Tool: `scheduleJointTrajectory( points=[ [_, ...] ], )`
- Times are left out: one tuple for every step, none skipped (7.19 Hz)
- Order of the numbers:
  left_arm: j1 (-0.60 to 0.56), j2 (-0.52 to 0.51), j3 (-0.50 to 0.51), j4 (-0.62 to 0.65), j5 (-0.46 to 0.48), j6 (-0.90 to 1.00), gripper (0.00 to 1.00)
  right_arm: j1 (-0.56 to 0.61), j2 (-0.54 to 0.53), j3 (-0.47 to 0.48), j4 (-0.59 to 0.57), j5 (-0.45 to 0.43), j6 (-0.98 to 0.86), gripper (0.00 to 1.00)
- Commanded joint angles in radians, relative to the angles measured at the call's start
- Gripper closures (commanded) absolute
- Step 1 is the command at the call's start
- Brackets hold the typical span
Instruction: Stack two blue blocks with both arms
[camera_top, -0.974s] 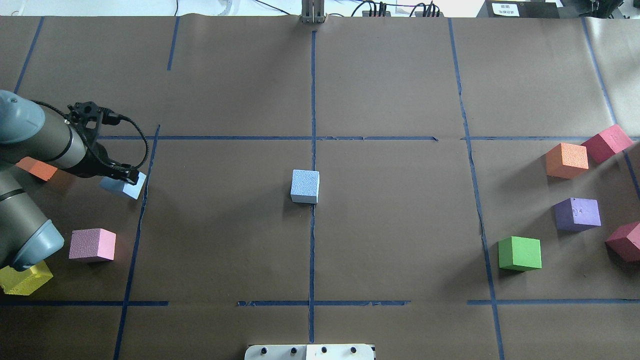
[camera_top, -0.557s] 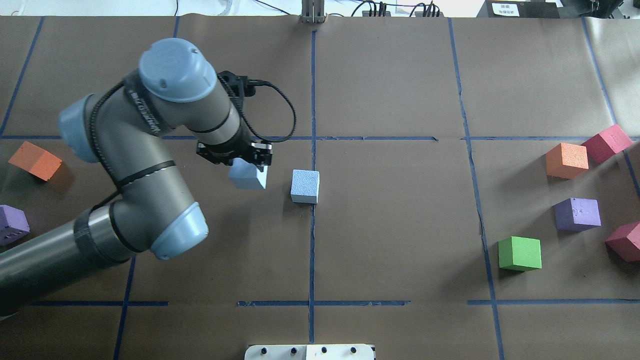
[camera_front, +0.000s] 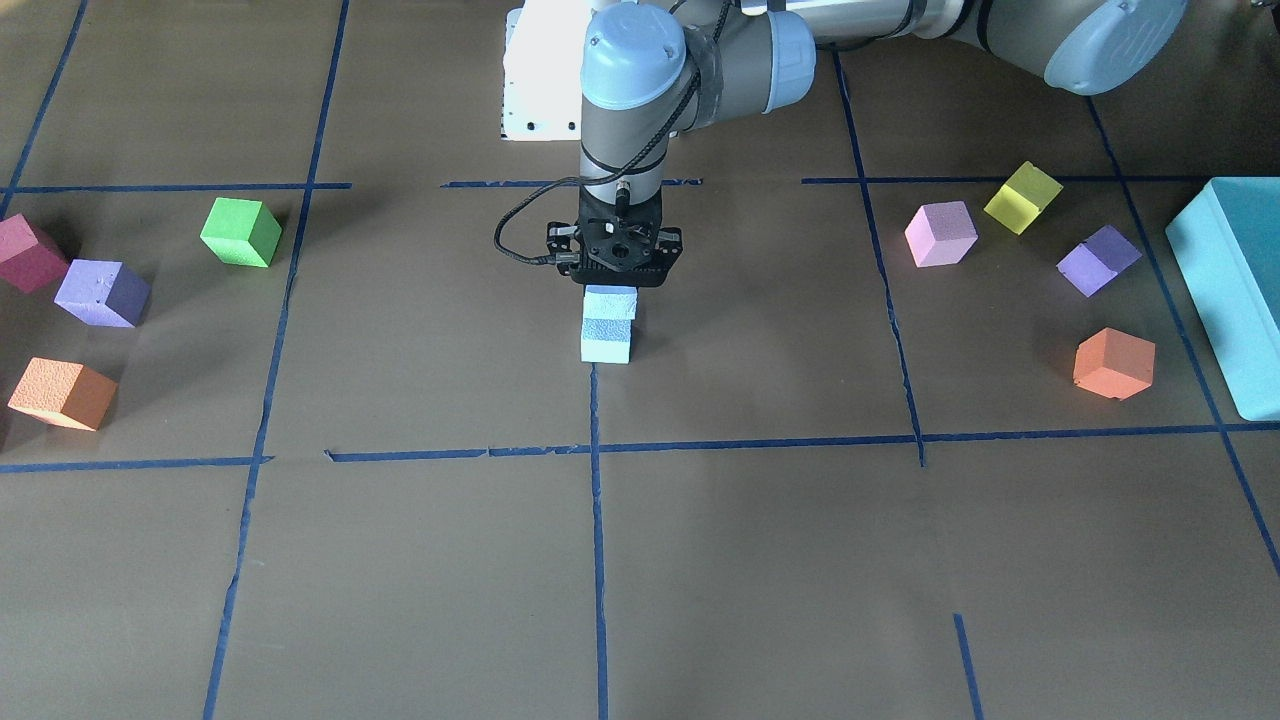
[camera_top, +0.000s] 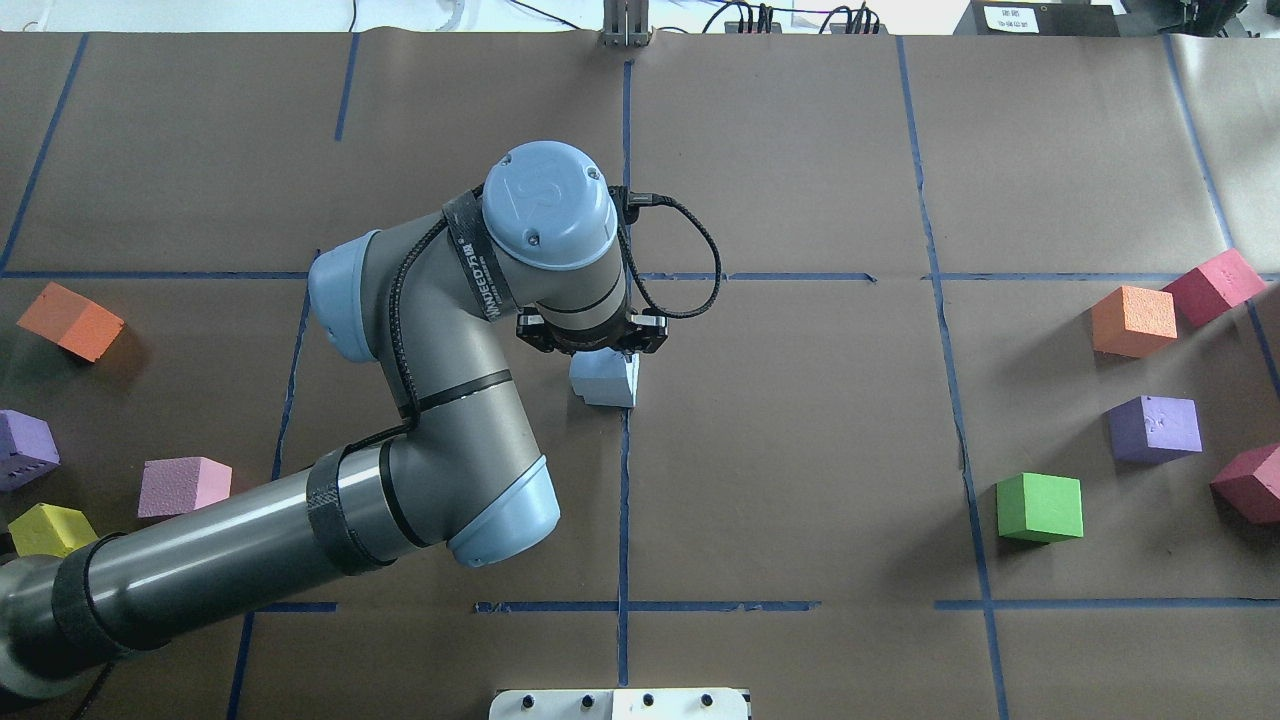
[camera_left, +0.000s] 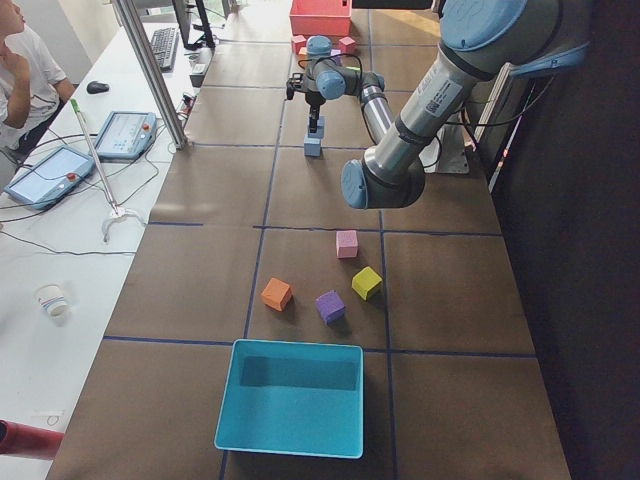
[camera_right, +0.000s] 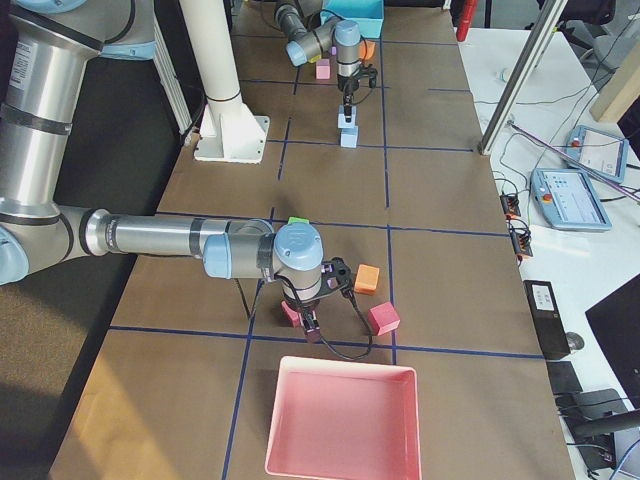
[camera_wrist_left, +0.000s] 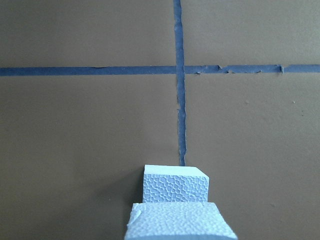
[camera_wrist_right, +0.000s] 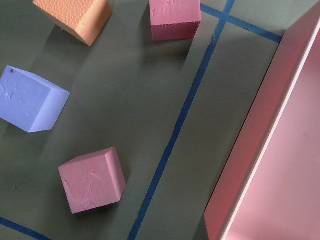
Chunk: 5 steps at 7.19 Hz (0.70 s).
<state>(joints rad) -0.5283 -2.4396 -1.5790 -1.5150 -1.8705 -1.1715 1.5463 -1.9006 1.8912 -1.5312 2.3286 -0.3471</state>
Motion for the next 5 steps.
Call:
scheduleJointTrajectory(
  points=[
    [0.002, -0.001, 0.020, -0.001, 0.004, 0.024, 0.94, 0.000, 0.000, -0.003, 0.000, 0.000, -0.001, 0.01],
    [0.002, -0.007, 0.027, -0.001, 0.004, 0.026, 0.94, 0.000, 0.000, -0.001, 0.000, 0.000, -0.001, 0.01],
    [0.001, -0.009, 0.031, -0.001, 0.004, 0.030, 0.94, 0.000, 0.000, -0.003, 0.000, -0.002, -0.001, 0.01],
    [0.001, -0.013, 0.040, -0.001, 0.002, 0.029, 0.94, 0.000, 0.002, -0.001, 0.000, -0.002, -0.001, 0.01],
    [-0.001, -0.016, 0.053, -0.002, 0.002, 0.030, 0.94, 0.000, 0.002, -0.001, 0.000, -0.002, -0.001, 0.01]
  ],
)
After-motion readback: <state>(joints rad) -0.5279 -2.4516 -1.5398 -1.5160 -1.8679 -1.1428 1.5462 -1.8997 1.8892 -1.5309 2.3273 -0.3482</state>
